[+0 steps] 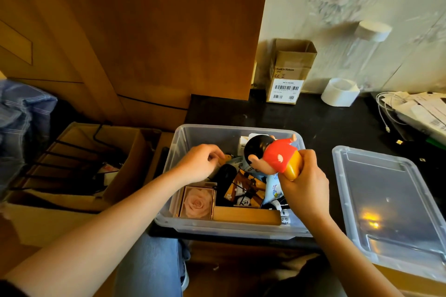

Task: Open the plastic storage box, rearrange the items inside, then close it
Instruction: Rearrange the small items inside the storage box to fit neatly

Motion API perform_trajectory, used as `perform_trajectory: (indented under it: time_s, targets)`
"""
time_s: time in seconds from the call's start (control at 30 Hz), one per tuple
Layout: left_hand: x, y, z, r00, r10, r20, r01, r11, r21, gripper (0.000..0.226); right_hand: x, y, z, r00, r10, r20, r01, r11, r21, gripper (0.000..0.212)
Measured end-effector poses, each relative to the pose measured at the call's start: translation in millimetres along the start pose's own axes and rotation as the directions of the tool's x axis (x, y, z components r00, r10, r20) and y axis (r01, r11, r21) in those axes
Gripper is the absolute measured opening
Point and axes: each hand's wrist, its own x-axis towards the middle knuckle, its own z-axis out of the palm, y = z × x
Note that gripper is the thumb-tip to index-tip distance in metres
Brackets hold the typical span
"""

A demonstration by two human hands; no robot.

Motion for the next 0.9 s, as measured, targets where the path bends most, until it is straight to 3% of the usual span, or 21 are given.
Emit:
perform_trajectory:
  time_s: [0.1,0.17,0.23,0.3,0.43,0.57,0.63,0.77,0.9]
  targets:
    - [-2.6,1.2,-6.0,1.000,-0.008,-0.009,0.008,1.000,-0.012,0.026,0.6,-0.4,3.3,0.994,-0.021,0.104,0.029,0.997,-0.076,0.044]
    - [-6.8,-1.4,-12.1,0.988,-0.013,0.153,0.011,1.000,0.011,0.023,1.5,0.2,5.1,0.987,-0.017,0.161,0.040,0.989,-0.140,0.047]
    - [-13.5,-4.2,-15.1,0.931,-0.025,0.365,0.001,0.998,0.068,0.021,2.5,1.1,5.8,0.983,-0.014,0.182,0.048,0.982,-0.184,0.049]
    - [-19.3,-5.7,-13.4,0.899,-0.034,0.437,-0.012,0.995,0.102,0.023,3.5,0.8,5.8,0.984,-0.008,0.177,0.040,0.983,-0.181,0.047]
    - [-21.7,-2.7,-6.4,0.959,0.020,0.281,0.002,0.997,-0.077,0.022,3.5,-0.2,4.3,0.985,-0.026,0.171,0.055,0.984,-0.170,0.043]
    - [-11.9,-0.2,-5.2,1.000,-0.030,-0.007,0.029,0.989,-0.143,0.029,0.0,-7.2,2.9,0.917,-0.060,0.393,0.163,0.958,-0.234,0.040]
    - [-7.5,0.2,-6.3,0.996,-0.064,-0.062,0.056,0.990,-0.128,0.032,-0.2,-10.0,2.3,0.894,-0.054,0.444,0.211,0.926,-0.312,0.044]
    - [-0.4,4.5,-5.8,1.000,0.007,-0.001,-0.007,0.999,-0.039,0.025,-1.4,-11.9,-3.8,0.868,-0.077,0.490,0.323,0.837,-0.441,0.041]
    - [6.6,18.9,4.5,0.982,0.131,0.136,-0.151,0.978,0.143,0.019,-6.2,-13.0,-14.2,0.887,-0.034,0.460,0.289,0.818,-0.498,0.020]
